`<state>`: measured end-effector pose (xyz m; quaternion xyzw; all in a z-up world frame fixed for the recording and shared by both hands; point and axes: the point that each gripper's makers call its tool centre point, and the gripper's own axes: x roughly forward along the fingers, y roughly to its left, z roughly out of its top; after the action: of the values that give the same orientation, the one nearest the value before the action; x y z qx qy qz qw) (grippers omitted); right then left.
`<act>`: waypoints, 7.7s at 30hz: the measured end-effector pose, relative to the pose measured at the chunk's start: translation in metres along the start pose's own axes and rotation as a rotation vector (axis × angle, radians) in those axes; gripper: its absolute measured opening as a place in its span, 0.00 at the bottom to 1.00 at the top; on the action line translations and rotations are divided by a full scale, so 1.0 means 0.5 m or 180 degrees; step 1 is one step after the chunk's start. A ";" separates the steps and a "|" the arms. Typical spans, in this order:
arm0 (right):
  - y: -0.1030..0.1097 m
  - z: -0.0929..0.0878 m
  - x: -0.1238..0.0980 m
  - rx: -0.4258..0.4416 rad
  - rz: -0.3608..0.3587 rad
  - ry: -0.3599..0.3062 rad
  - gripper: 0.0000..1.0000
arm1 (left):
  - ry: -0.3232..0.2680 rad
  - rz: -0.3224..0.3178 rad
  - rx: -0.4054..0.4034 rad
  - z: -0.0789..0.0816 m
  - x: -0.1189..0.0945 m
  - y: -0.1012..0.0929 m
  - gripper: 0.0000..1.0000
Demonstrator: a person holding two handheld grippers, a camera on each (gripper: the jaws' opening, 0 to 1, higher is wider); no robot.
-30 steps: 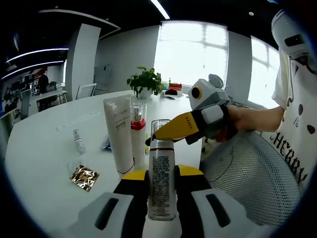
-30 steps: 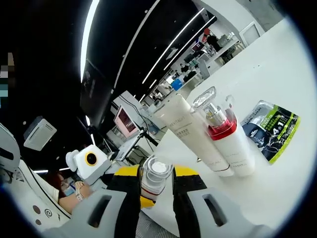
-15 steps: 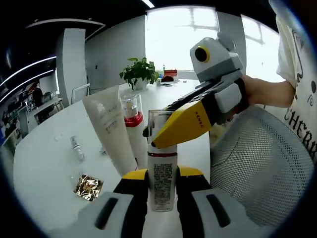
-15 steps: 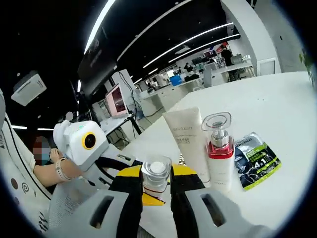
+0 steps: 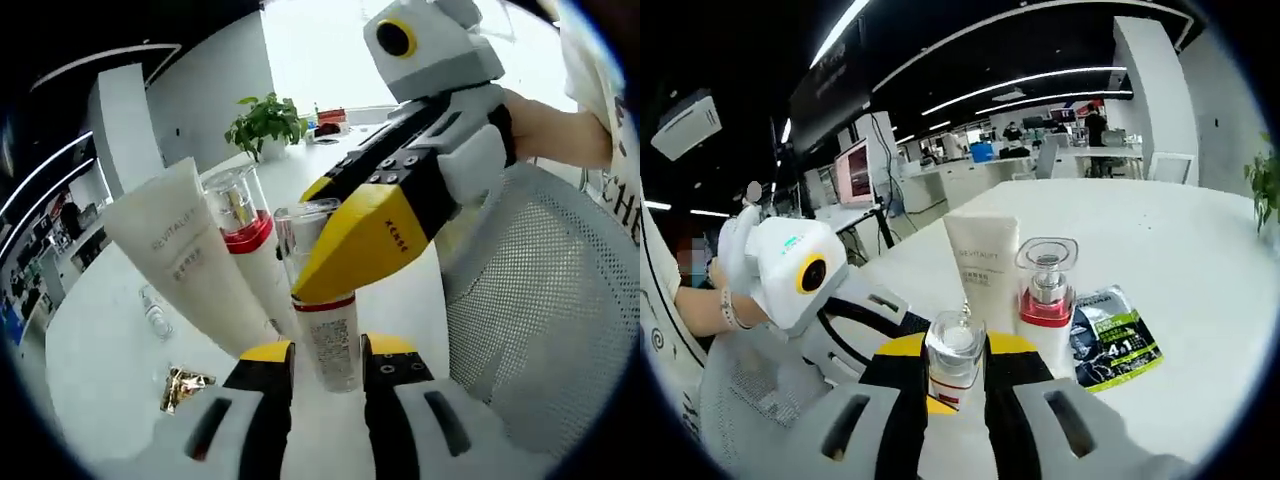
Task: Arrange the skincare products in the storage area until every visible bottle or jar stands upright without overlapping.
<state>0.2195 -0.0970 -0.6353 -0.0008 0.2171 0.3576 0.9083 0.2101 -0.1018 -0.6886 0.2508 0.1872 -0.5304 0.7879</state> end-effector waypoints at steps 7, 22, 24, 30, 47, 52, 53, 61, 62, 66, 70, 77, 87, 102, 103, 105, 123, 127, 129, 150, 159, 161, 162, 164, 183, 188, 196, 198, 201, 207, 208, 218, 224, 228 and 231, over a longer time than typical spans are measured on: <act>-0.012 -0.013 0.002 -0.0206 -0.0148 0.0117 0.21 | 0.0083 -0.0084 0.0114 -0.008 0.029 -0.008 0.19; -0.019 -0.022 0.004 -0.0104 -0.0088 0.0100 0.22 | -0.0127 -0.0336 -0.0473 -0.017 0.050 -0.014 0.15; -0.017 -0.024 0.007 -0.0131 -0.0066 0.0095 0.23 | -0.0149 -0.0358 -0.0538 -0.019 0.051 -0.015 0.15; -0.016 -0.029 0.011 -0.0205 -0.0046 0.0074 0.23 | -0.0213 -0.0460 -0.0661 -0.022 0.052 -0.021 0.15; -0.018 -0.034 0.021 -0.0295 -0.0041 -0.0034 0.21 | -0.0263 -0.0497 -0.0591 -0.043 0.066 -0.018 0.15; -0.011 -0.038 0.020 -0.0472 -0.0064 0.0009 0.21 | -0.0251 -0.0408 -0.0370 -0.045 0.069 -0.011 0.16; -0.010 -0.040 0.020 -0.0477 -0.0057 0.0013 0.22 | -0.0252 -0.0411 -0.0383 -0.046 0.069 -0.010 0.16; -0.003 -0.061 0.020 -0.0732 -0.0077 0.0220 0.24 | -0.0137 -0.0262 -0.0203 -0.055 0.069 0.004 0.22; -0.004 -0.062 0.020 -0.0747 -0.0079 0.0225 0.24 | -0.0122 -0.0241 -0.0159 -0.055 0.069 0.005 0.22; -0.008 -0.067 0.018 -0.0687 -0.0078 0.0266 0.26 | -0.0058 -0.0229 0.0007 -0.053 0.065 0.004 0.21; -0.011 -0.078 0.015 -0.0647 -0.0068 0.0344 0.26 | 0.0063 -0.0178 0.0143 -0.056 0.056 0.007 0.22; -0.025 -0.106 0.015 -0.0588 -0.0003 0.0613 0.23 | 0.0251 -0.0112 0.0148 -0.065 0.040 0.014 0.19; -0.038 -0.122 0.034 -0.0788 0.0134 0.0849 0.14 | 0.0240 -0.0145 -0.0037 -0.063 0.041 0.009 0.08; -0.067 -0.140 0.034 -0.0761 -0.0013 0.0939 0.12 | 0.0205 -0.0082 -0.0090 -0.055 0.062 0.015 0.06; -0.069 -0.139 0.035 -0.0759 -0.0025 0.0939 0.12 | 0.0203 -0.0085 -0.0090 -0.054 0.062 0.015 0.06; -0.074 -0.139 0.036 -0.0784 -0.0054 0.0950 0.11 | 0.0195 -0.0105 -0.0094 -0.053 0.064 0.011 0.05; -0.085 -0.149 0.039 -0.0849 -0.0112 0.1050 0.10 | 0.0204 -0.0102 -0.0061 -0.058 0.075 0.007 0.08; -0.086 -0.148 0.039 -0.0845 -0.0122 0.1048 0.10 | 0.0192 -0.0090 -0.0049 -0.055 0.074 0.008 0.08; -0.087 -0.148 0.038 -0.0844 -0.0136 0.1050 0.11 | 0.0179 -0.0080 -0.0064 -0.053 0.073 0.011 0.08; -0.096 -0.101 0.003 -0.0604 -0.0318 0.0755 0.16 | 0.0110 0.0208 -0.0429 -0.034 -0.018 0.057 0.10; -0.085 -0.061 -0.026 -0.0594 -0.0339 0.0610 0.26 | 0.0069 0.0444 -0.0772 -0.029 -0.080 0.083 0.13; -0.080 -0.054 -0.028 -0.0614 -0.0327 0.0586 0.29 | 0.0080 0.0490 -0.0802 -0.027 -0.092 0.083 0.16; -0.079 -0.050 -0.029 -0.0621 -0.0322 0.0577 0.30 | 0.0080 0.0508 -0.0810 -0.027 -0.097 0.083 0.17; -0.076 -0.046 -0.030 -0.0642 -0.0315 0.0566 0.33 | 0.0093 0.0540 -0.0845 -0.027 -0.111 0.082 0.19; -0.064 -0.027 -0.061 -0.0720 -0.0395 0.0595 0.73 | 0.0032 0.0973 -0.1240 -0.051 -0.227 0.106 0.49; -0.061 -0.022 -0.067 -0.0713 -0.0400 0.0610 0.81 | 0.0028 0.1070 -0.1332 -0.057 -0.252 0.109 0.55; -0.060 -0.011 -0.077 -0.0745 -0.0466 0.0627 0.91 | -0.0022 0.1216 -0.1443 -0.065 -0.289 0.116 0.70; -0.061 -0.009 -0.079 -0.0755 -0.0481 0.0631 0.94 | -0.0021 0.1244 -0.1475 -0.070 -0.294 0.115 0.73; -0.058 -0.012 -0.082 -0.0776 -0.0482 0.0664 0.96 | -0.0014 0.1263 -0.1495 -0.075 -0.300 0.115 0.76; -0.049 -0.018 -0.085 -0.0797 -0.0471 0.0708 0.99 | -0.0014 0.1312 -0.1519 -0.075 -0.310 0.114 0.83; -0.049 -0.017 -0.086 -0.0793 -0.0475 0.0702 0.99 | -0.0015 0.1315 -0.1522 -0.075 -0.312 0.114 0.85; -0.052 -0.014 -0.089 -0.0788 -0.0497 0.0709 0.99 | -0.0024 0.1310 -0.1527 -0.074 -0.318 0.111 0.93; -0.054 -0.014 -0.087 -0.0808 -0.0508 0.0730 0.99 | -0.0043 0.1278 -0.1535 -0.076 -0.314 0.111 0.99; -0.052 -0.016 -0.085 -0.0812 -0.0505 0.0740 0.99 | -0.0020 0.1301 -0.1544 -0.082 -0.312 0.118 0.99; -0.052 -0.017 -0.083 -0.0811 -0.0496 0.0746 0.99 | -0.0031 0.1288 -0.1550 -0.082 -0.310 0.119 0.99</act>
<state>0.2060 -0.1449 -0.6306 -0.1743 0.2738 0.3082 0.8943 0.2075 0.0559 -0.6228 0.0845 0.2512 -0.3037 0.9152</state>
